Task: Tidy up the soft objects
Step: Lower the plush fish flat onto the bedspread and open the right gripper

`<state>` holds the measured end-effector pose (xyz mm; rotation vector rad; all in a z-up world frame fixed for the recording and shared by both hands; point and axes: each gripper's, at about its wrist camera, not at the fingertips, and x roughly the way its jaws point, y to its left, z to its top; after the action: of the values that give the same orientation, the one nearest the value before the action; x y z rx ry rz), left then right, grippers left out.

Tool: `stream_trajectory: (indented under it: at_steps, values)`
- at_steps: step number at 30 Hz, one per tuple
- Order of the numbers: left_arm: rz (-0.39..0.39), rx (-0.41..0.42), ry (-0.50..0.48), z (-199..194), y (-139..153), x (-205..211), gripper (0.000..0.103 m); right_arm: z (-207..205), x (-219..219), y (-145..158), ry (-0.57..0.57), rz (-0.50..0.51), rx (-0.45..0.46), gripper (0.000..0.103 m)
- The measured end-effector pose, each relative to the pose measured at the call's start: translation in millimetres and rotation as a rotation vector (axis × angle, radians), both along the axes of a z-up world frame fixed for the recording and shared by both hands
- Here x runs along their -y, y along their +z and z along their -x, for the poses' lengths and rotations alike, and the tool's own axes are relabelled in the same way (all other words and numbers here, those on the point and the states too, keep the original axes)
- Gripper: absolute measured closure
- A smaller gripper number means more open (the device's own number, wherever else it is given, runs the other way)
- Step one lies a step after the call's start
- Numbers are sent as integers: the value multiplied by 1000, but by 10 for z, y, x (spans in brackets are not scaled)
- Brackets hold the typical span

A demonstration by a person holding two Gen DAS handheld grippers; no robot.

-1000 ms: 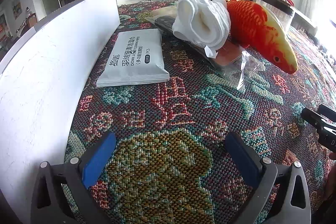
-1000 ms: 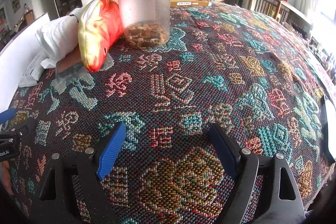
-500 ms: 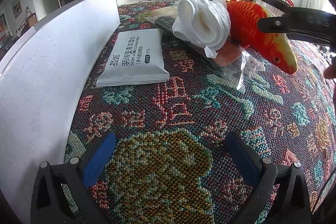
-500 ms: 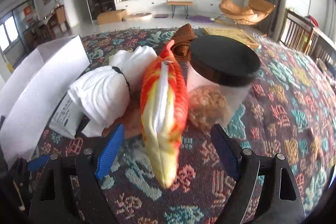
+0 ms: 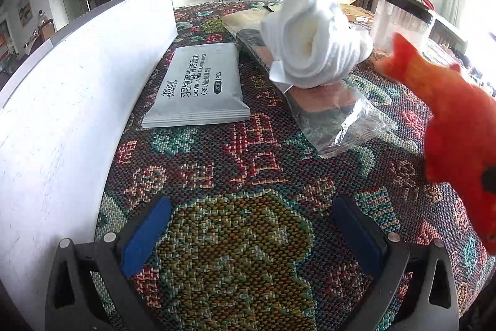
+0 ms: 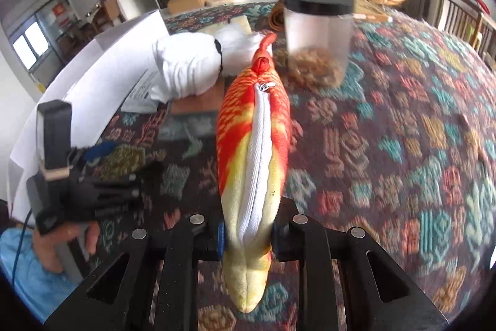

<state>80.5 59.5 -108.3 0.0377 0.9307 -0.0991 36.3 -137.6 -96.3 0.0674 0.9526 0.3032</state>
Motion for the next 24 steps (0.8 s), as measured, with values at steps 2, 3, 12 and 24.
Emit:
stream_trajectory:
  at_steps: [2, 3, 12, 24]
  values:
    - [-1, 0, 0, -10, -2, 8, 0, 191, 320, -32, -77, -56, -24, 80]
    - [-1, 0, -1, -13, -3, 11, 0, 252, 499, -44, -128, -86, -25, 80]
    - [0, 0, -1, -5, 1, 8, 0, -165, 1490, 14, -407, -250, 91, 80]
    - [1, 0, 0, 1, 14, 6, 0, -995, 1799, -227, -587, -286, 61, 31]
